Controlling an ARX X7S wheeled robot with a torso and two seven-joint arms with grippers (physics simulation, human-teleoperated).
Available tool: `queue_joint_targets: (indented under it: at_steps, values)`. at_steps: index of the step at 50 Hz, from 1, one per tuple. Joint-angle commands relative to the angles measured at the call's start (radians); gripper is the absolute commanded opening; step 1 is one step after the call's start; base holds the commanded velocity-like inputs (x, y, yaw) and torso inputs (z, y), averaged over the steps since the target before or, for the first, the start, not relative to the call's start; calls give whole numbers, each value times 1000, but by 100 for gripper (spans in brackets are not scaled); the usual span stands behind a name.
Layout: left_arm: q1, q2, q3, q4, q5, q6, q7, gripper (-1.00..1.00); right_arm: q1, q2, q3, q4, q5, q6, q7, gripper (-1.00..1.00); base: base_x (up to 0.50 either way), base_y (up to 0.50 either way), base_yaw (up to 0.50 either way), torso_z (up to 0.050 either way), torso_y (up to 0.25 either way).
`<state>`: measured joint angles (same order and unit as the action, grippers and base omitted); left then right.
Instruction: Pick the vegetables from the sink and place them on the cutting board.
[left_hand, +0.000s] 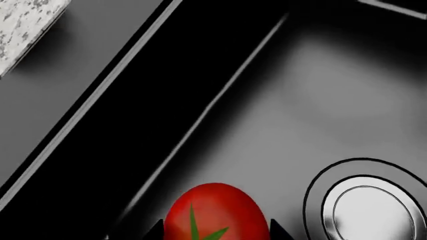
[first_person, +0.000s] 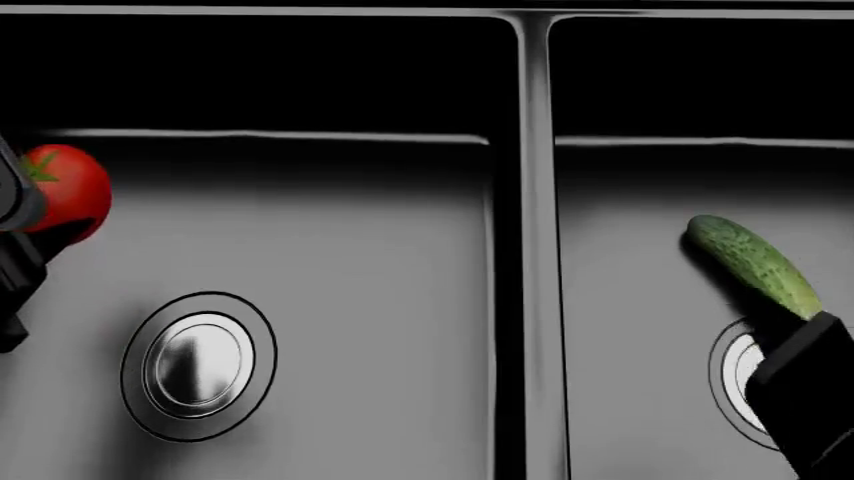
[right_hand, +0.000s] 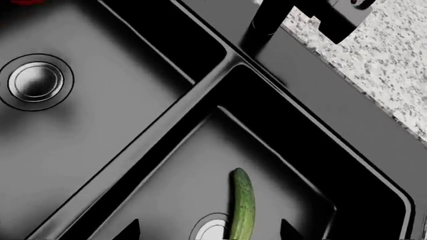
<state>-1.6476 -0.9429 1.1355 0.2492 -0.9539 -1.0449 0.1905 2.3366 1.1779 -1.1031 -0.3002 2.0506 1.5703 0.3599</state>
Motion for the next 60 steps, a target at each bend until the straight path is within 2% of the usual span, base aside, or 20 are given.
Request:
queue_joint_targets:
  at_steps: [1, 5, 15, 30, 37, 45, 54, 60]
  values:
    - [4, -10, -35, 2, -10, 34, -35, -100, 19, -97, -52, 73, -599, 0, -532, 100, 0, 0, 0, 0, 0]
    - [5, -10, -34, 0, -4, 43, -32, -100, 18, -140, -85, 88, -746, -1, -668, 100, 0, 0, 0, 0, 0]
    - [-6, -15, -33, 8, -1, 37, -22, -100, -3, -197, -209, 66, -963, -25, -912, 100, 0, 0, 0, 0, 0]
    - [-9, -30, -39, 18, -9, 31, -19, -100, -132, -218, -278, 103, -978, -77, -853, 100, 0, 0, 0, 0, 0]
    - [-9, -29, -40, 18, -6, 33, -21, -100, -217, -219, -244, 126, -960, -107, -742, 100, 0, 0, 0, 0, 0]
    - [-5, -34, -32, 17, 3, 33, -17, -100, -262, -229, -265, 144, -969, -125, -721, 100, 0, 0, 0, 0, 0]
    - [3, -36, -35, 25, -5, 32, -25, -100, -342, -216, -234, 147, -929, -137, -617, 100, 0, 0, 0, 0, 0]
    - [-10, -32, -33, 28, -4, 17, -20, -100, -322, -218, -302, 138, -987, -147, -686, 100, 0, 0, 0, 0, 0]
